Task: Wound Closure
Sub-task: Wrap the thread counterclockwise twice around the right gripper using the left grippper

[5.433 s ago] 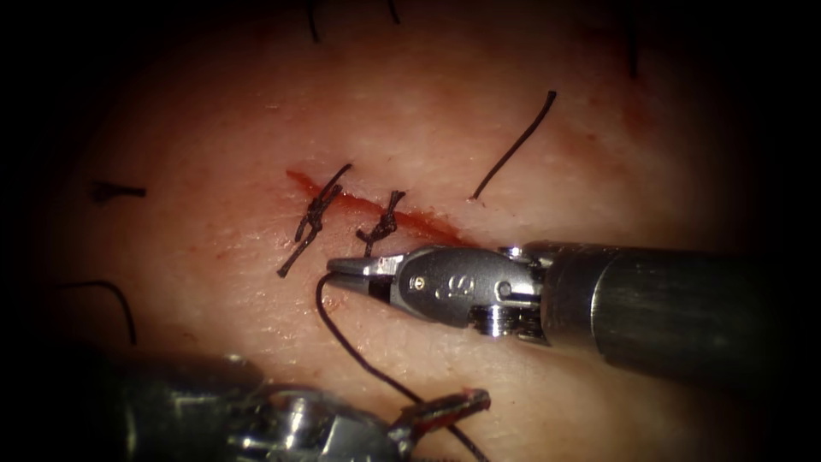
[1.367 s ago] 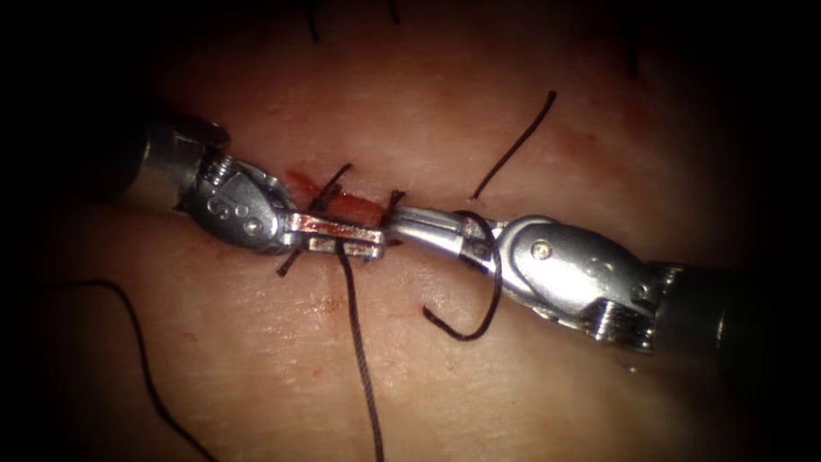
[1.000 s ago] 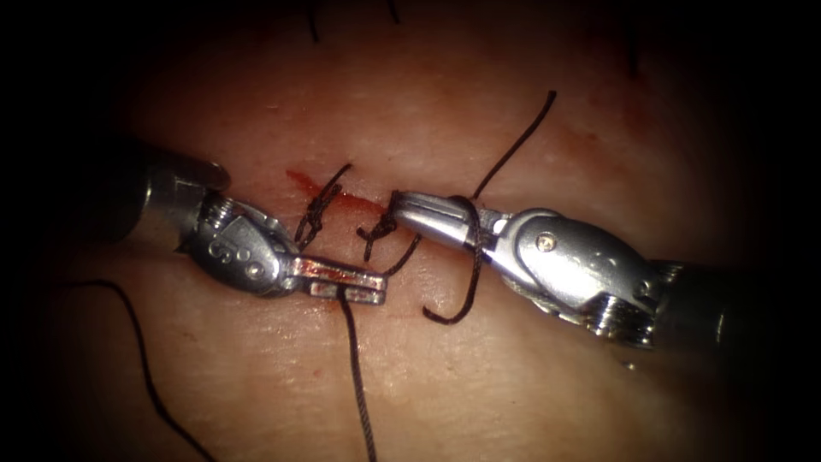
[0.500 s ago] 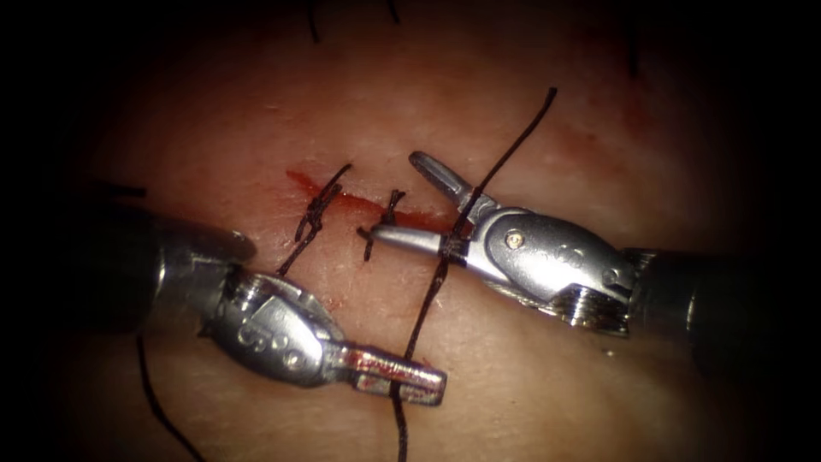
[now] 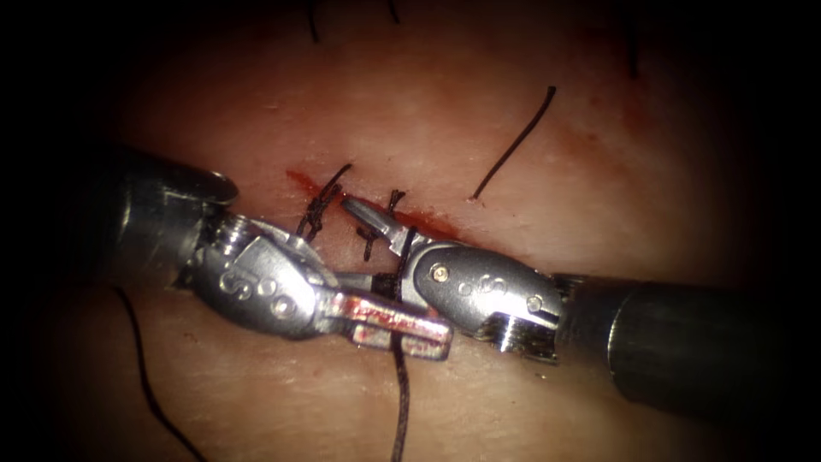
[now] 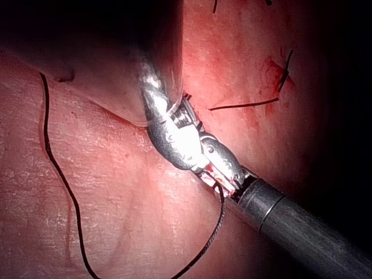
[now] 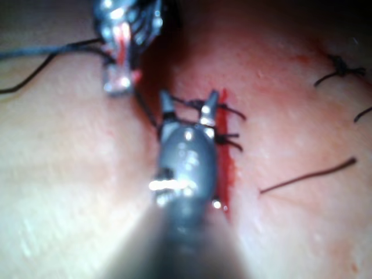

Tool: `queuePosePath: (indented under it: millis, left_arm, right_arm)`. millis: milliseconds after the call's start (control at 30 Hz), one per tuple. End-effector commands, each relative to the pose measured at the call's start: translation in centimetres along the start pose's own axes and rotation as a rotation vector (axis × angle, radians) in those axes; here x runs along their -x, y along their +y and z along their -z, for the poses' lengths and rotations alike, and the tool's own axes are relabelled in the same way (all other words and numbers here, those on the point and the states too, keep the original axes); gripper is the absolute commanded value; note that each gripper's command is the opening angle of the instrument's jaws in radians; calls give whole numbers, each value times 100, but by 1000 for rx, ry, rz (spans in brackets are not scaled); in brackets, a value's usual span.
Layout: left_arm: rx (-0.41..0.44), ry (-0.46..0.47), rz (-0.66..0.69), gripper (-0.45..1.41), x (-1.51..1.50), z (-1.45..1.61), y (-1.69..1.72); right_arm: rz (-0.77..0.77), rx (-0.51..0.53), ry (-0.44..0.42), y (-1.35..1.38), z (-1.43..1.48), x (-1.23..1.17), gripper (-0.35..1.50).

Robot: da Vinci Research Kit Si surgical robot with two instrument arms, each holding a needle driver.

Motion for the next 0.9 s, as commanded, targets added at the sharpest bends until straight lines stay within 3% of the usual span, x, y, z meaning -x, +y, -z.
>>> queuePosePath:
  millis: [33, 167, 200, 233, 433, 600, 667, 767, 800, 900]
  left_arm:
    - [-4, 2, 7, -45, 6, -3, 1]
    - [-53, -41, 53, -45, 8, 16, -17]
    - [-80, -63, 122, 10, 11, 20, -20]
    - [-117, -89, 205, 41, 16, 25, -23]
    - [-184, -158, 317, 49, 24, 32, -18]
    - [-214, -188, 335, 56, 19, 29, -16]
    - [-244, -239, 347, 67, 14, 24, -16]
    - [-253, -284, 356, 71, 9, 16, -13]
    - [-271, -357, 370, 74, 0, 5, -8]
    - [-271, -441, 390, 74, -12, -10, -3]
  right_arm:
    - [3, -21, -7, -6, -7, 3, 111]
    - [17, -62, -24, -9, -5, 9, 110]
    - [18, -65, -23, -9, -5, 9, 110]
    - [18, -66, -22, -9, -4, 10, 108]
    - [18, -67, -22, -8, -3, 9, 106]
    - [18, -67, -22, -9, -3, 9, 106]
    - [18, -67, -22, -8, -3, 9, 105]
    - [17, -67, -22, -8, -3, 9, 105]
    - [23, -69, -21, -7, -4, 10, 103]
    - [18, -66, -22, -5, -4, 12, 103]
